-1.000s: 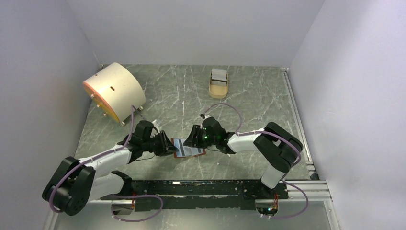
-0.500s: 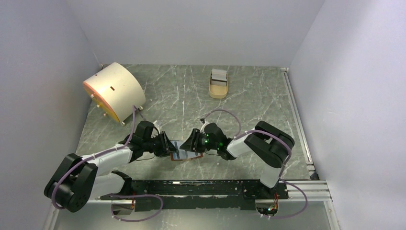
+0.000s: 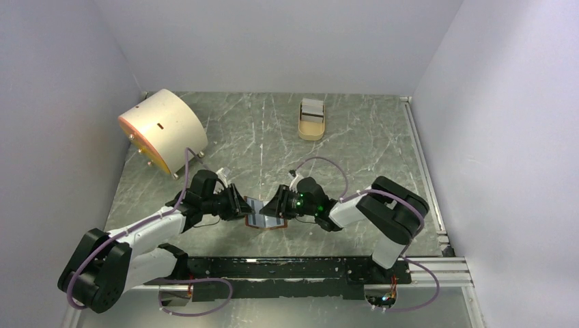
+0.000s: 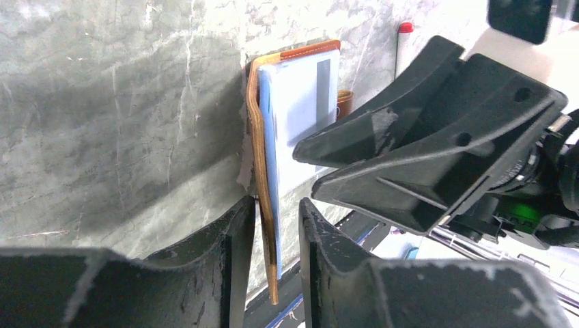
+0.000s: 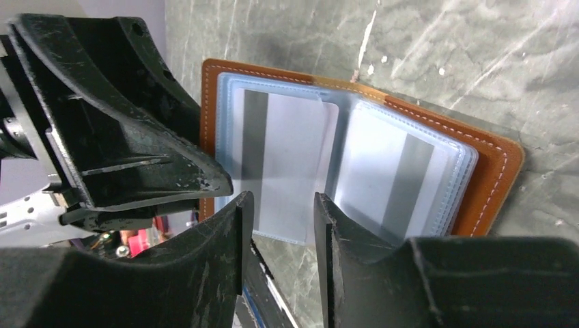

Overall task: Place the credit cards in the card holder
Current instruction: Insert the credit card into the card holder, then turn over the card slot in the card holder.

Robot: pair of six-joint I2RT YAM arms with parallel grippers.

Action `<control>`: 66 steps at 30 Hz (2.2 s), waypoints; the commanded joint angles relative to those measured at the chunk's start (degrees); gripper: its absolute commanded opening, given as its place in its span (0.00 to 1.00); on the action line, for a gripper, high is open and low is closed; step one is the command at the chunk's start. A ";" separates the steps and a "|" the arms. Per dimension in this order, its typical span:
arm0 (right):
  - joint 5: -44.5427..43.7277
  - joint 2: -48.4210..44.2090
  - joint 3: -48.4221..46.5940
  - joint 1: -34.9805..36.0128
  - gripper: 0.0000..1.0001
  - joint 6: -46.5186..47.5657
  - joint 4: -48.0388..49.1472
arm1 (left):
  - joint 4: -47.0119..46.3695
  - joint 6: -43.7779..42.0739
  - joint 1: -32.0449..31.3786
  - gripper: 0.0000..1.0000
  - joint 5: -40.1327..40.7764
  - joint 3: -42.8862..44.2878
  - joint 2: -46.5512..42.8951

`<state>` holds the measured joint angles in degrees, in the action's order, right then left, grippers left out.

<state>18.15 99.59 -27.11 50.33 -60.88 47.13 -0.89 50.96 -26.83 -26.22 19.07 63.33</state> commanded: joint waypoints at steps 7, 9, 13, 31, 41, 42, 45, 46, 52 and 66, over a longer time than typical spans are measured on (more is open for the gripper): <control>-8.53 -6.33 -5.37 -0.32 0.35 13.80 -21.61 | 0.95 -1.48 0.29 0.34 -1.70 2.95 -1.33; -9.19 -5.99 -5.49 -0.40 0.33 14.32 -22.12 | 0.34 -1.48 0.29 0.32 -2.27 2.94 -1.77; -9.27 -4.73 -4.90 -0.31 0.32 13.81 -20.69 | -0.79 -1.71 0.29 0.19 -2.96 3.01 -1.39; -8.00 -2.21 -4.09 -0.28 0.31 12.48 -18.23 | -10.49 -1.51 0.29 0.09 -8.40 0.84 0.27; -7.71 -2.13 -3.50 -0.24 0.30 11.94 -17.20 | -12.02 -1.33 0.29 0.09 -8.19 0.79 3.51; -7.61 -2.07 -3.46 -0.25 0.30 11.87 -17.03 | -11.80 -1.38 0.29 0.09 -7.77 0.84 3.81; -8.06 -2.22 -3.53 -0.28 0.32 12.20 -17.60 | -7.71 -2.26 0.29 0.13 -5.15 2.25 5.22; -8.27 -2.42 -3.56 -0.31 0.33 12.38 -17.92 | -6.74 -2.61 0.29 0.15 -4.70 2.68 5.56; -11.50 -5.70 -3.73 -0.24 0.35 14.30 -21.66 | 0.89 -4.22 0.22 0.20 0.18 5.15 5.00; -10.82 -5.16 -2.06 0.08 0.35 13.20 -18.26 | -5.03 -2.55 -0.22 0.30 -5.04 5.29 7.96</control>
<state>8.27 93.56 -30.61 50.19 -47.88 29.78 -0.84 47.64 -26.81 -27.64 23.97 70.57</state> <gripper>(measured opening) 0.346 0.294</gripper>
